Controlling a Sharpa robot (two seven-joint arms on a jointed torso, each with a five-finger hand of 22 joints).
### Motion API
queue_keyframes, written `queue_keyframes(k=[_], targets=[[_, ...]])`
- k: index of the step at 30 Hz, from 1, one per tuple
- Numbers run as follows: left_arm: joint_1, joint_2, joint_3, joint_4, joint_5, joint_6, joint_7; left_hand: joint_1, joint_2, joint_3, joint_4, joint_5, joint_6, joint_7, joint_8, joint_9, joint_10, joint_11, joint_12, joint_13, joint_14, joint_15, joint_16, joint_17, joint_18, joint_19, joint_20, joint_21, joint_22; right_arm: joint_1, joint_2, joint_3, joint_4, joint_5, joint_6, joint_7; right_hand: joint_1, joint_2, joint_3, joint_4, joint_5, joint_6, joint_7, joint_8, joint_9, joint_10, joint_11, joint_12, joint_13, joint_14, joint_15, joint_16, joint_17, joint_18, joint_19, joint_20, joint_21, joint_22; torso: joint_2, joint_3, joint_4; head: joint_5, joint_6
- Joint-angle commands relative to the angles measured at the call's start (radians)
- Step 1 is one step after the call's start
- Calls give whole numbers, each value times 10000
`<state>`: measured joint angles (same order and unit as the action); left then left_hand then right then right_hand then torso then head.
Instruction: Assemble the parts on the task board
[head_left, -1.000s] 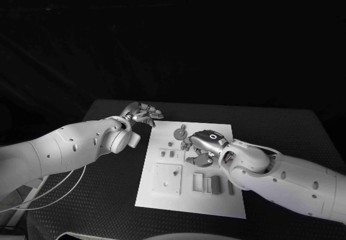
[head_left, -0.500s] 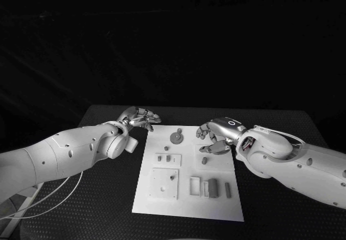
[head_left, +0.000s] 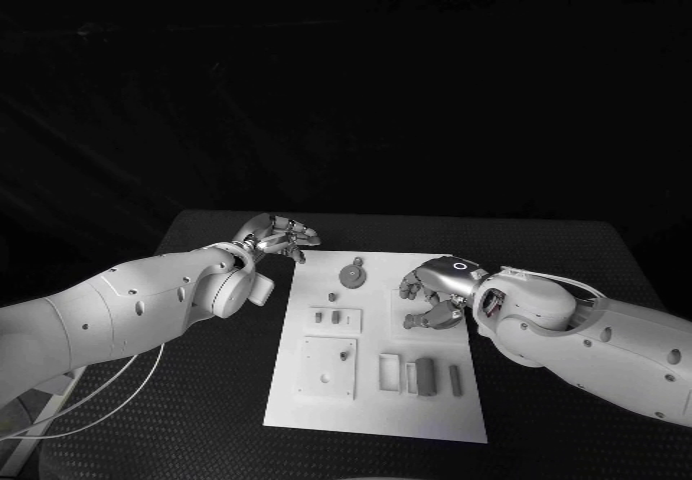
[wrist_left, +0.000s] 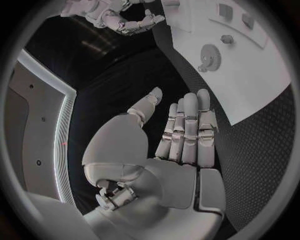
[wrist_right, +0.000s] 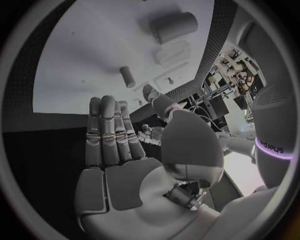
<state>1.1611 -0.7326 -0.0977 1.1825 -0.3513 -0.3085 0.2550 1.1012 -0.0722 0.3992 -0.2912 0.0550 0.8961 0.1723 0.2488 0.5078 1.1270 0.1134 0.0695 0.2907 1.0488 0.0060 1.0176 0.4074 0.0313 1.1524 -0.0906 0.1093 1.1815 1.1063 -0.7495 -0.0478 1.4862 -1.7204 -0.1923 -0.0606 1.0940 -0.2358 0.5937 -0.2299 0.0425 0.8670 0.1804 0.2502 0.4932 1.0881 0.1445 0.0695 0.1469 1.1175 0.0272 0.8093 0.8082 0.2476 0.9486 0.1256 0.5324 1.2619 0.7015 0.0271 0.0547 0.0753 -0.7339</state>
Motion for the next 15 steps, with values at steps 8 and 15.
queue_keyframes(k=[8,15], targets=[[14,25,7,-7,75,110,134,34,75,-47,14,-42,1,-1,10,-25,-4,34,12,-10,-82,3,-49,23,148,-71,-10,-54,7,-178,132,-79,-205,-363,590,-47,71,34,125,47,59,-14,-8,114,5,-17,-9,9,-42,-31,39,66,-20,142,-21,-13,-39,7,-4,-24,11,75,-94],[14,38,7,-15,77,102,121,28,79,-52,18,-42,-8,5,6,-28,-17,38,5,-14,-83,7,-50,27,146,-70,-9,-58,8,-286,263,-103,-272,-492,428,-26,323,510,125,-238,59,251,-131,295,64,346,-138,192,-11,34,-80,142,-34,142,30,-50,-22,52,-1,-26,13,76,-119]])
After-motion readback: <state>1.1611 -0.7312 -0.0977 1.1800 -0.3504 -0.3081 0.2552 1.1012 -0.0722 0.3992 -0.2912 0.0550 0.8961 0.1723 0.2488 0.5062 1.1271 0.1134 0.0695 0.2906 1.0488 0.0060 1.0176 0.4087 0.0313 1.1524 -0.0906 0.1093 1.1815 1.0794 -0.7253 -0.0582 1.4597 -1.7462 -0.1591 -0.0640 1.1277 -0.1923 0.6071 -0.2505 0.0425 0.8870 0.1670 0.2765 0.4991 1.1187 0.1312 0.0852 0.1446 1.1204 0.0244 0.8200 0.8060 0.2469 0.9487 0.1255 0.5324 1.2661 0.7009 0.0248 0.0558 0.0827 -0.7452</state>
